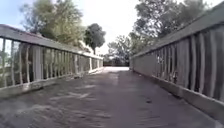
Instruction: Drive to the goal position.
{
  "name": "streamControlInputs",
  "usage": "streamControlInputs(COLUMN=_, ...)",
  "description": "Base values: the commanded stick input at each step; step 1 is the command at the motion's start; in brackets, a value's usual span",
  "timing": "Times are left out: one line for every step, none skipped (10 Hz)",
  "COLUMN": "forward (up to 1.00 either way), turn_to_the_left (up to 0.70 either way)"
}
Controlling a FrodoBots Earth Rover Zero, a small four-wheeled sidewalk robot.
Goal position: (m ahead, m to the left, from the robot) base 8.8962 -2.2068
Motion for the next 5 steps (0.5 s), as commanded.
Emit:
streamControlInputs(forward=0.70, turn_to_the_left=0.00)
streamControlInputs(forward=0.70, turn_to_the_left=0.00)
streamControlInputs(forward=0.70, turn_to_the_left=0.00)
streamControlInputs(forward=0.70, turn_to_the_left=0.00)
streamControlInputs(forward=0.70, turn_to_the_left=0.00)
